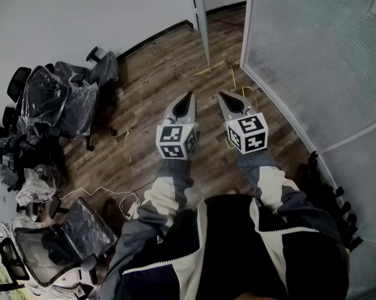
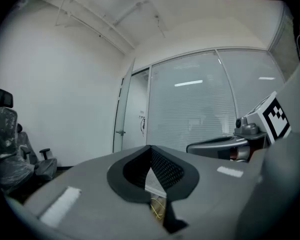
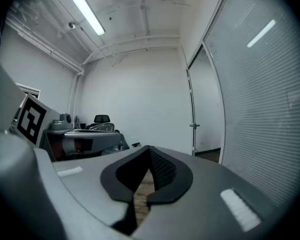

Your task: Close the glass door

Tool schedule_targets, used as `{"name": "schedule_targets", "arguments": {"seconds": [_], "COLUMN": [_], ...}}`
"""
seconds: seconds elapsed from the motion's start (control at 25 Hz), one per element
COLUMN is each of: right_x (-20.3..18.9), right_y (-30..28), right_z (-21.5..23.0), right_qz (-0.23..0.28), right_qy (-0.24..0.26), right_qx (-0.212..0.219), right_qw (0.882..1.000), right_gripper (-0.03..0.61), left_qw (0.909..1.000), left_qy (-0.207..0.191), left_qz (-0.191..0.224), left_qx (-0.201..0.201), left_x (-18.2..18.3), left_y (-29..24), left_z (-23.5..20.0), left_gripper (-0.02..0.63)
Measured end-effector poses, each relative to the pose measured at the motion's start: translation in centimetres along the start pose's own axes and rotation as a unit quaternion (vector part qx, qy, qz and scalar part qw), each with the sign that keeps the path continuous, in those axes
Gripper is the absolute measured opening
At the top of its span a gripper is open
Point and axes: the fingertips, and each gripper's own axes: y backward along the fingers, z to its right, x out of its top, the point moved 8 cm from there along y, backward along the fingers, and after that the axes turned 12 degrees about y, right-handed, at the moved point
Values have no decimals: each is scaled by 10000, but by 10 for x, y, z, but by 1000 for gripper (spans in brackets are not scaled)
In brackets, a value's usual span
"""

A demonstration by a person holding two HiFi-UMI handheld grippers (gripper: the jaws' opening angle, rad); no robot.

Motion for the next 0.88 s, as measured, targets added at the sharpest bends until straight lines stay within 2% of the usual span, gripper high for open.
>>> {"name": "schedule_targets", "arguments": {"seconds": [0.24, 0.48, 0.76, 0.88], "right_x": [-7, -8, 0, 2], "right_y": [3, -2, -24, -39], "right_z": [44, 56, 51, 40], "right_qz": [48, 79, 205, 220], "right_qy": [20, 122, -65, 53], "right_qx": [103, 301, 458, 456], "right_qw": [9999, 9994, 9987, 9987], "right_gripper": [2, 2, 5, 14], "left_qw": [9999, 9994, 9990, 9989], "left_qy": [47, 29, 104, 135], "left_qz": [22, 77, 33, 114], "left_qx": [135, 323, 435, 435], "left_x": [-11, -11, -3, -6], "left_y": [-29, -41, -42, -43], "left_z": [20, 28, 3, -18], "left_gripper": [3, 3, 3, 3]}}
